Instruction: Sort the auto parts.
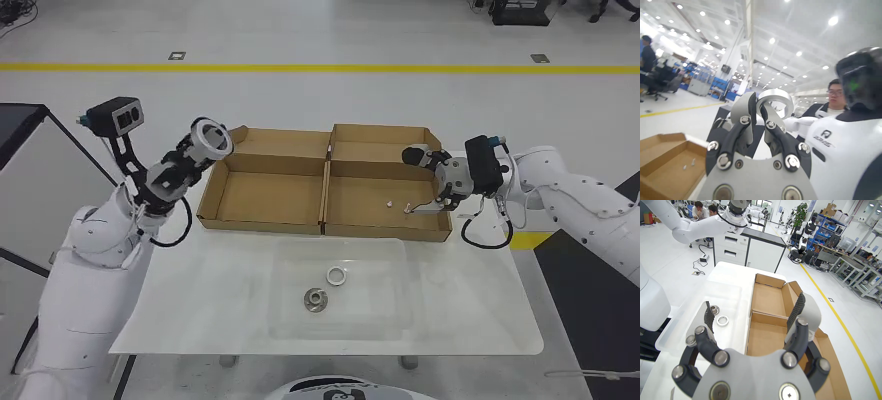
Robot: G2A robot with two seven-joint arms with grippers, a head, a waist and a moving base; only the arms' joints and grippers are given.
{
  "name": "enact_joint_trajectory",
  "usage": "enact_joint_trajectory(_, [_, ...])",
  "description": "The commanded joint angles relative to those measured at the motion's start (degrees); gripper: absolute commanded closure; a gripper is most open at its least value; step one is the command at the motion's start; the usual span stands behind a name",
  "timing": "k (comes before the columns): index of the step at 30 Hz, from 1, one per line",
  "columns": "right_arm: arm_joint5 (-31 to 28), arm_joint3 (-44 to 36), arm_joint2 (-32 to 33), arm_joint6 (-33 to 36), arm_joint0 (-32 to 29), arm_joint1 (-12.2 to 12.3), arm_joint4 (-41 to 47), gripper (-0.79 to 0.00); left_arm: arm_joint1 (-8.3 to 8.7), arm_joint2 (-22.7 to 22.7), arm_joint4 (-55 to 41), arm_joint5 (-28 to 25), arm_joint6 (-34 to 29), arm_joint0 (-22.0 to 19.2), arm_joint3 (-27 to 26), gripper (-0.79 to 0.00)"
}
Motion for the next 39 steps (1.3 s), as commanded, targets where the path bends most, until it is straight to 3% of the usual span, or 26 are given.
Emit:
enact_joint_trajectory(1, [0.0,0.0,0.0,0.0,0.0,0.0,0.0,-0.785,-0.29,2.6,8.6,5.6,0.8,-1.0,-0.7,0.0])
enact_joint_trajectory(11, [0.0,0.0,0.0,0.0,0.0,0.0,0.0,-0.785,-1.75,11.6,26.8,21.5,5.7,-4.3,-4.9,0.0])
enact_joint_trajectory(24, [0.0,0.0,0.0,0.0,0.0,0.0,0.0,-0.785,-3.81,19.8,39.1,42.0,4.9,-13.7,3.2,0.0])
enact_joint_trajectory(39, [0.0,0.0,0.0,0.0,0.0,0.0,0.0,-0.785,-6.56,29.4,50.0,56.4,0.4,-20.2,11.0,0.0])
